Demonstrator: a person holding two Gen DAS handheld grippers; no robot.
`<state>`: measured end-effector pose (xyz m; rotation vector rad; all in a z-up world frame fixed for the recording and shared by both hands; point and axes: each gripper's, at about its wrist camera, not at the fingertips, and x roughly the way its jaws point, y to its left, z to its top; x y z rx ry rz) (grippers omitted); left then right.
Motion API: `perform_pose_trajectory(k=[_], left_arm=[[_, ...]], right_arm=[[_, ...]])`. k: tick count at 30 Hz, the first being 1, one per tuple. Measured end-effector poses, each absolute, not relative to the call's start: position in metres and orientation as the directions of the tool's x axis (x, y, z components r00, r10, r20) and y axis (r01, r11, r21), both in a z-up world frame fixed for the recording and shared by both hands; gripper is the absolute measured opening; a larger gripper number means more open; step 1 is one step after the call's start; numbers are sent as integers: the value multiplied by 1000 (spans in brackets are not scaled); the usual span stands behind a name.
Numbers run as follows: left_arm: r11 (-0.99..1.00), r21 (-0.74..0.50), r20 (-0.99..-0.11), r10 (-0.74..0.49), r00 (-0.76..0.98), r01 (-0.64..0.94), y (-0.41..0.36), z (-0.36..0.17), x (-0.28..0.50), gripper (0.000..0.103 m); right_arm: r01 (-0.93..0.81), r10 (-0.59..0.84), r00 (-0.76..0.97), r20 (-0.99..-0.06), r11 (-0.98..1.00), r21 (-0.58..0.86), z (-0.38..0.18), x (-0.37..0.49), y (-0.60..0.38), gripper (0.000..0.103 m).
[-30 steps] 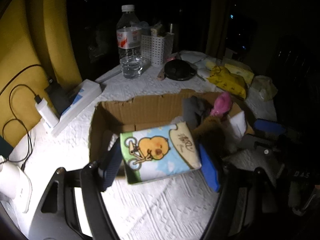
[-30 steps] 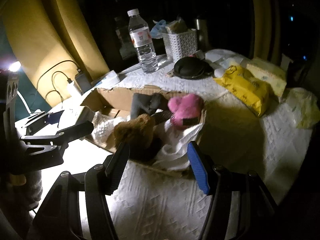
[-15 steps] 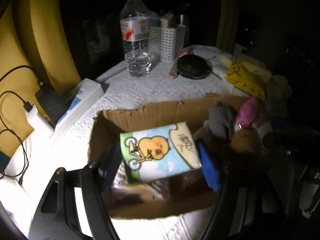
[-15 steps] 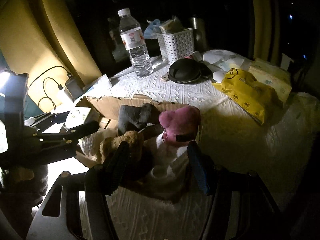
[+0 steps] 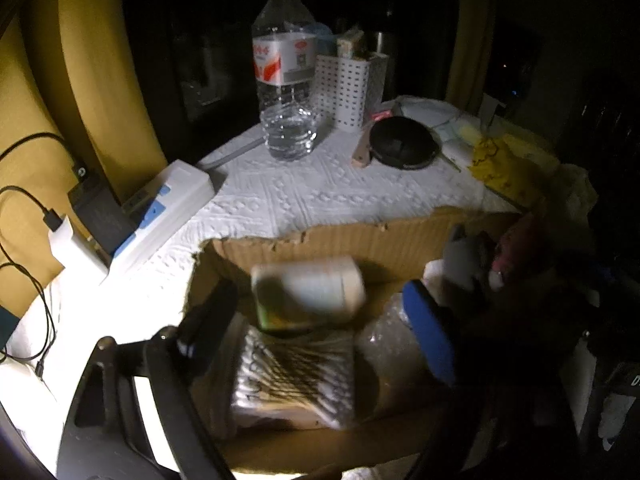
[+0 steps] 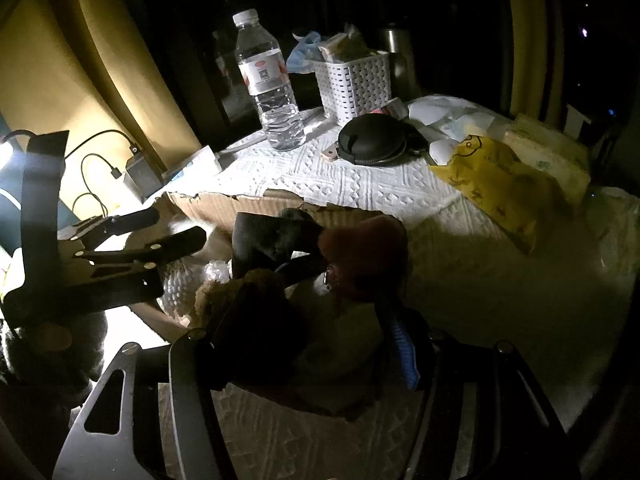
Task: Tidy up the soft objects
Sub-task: 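Carry the tissue pack into the box with the left gripper and release it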
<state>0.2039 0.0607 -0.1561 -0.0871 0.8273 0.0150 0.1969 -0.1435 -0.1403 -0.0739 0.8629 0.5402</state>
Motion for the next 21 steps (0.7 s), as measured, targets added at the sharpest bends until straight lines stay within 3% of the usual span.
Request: perform_pose_trajectory(k=[21], left_arm=[[995,-93,-691,-38,722,-37,53,-119,151,86]], right_arm=[[-490,427,549,-718,861,137,-122,165,-152,64]])
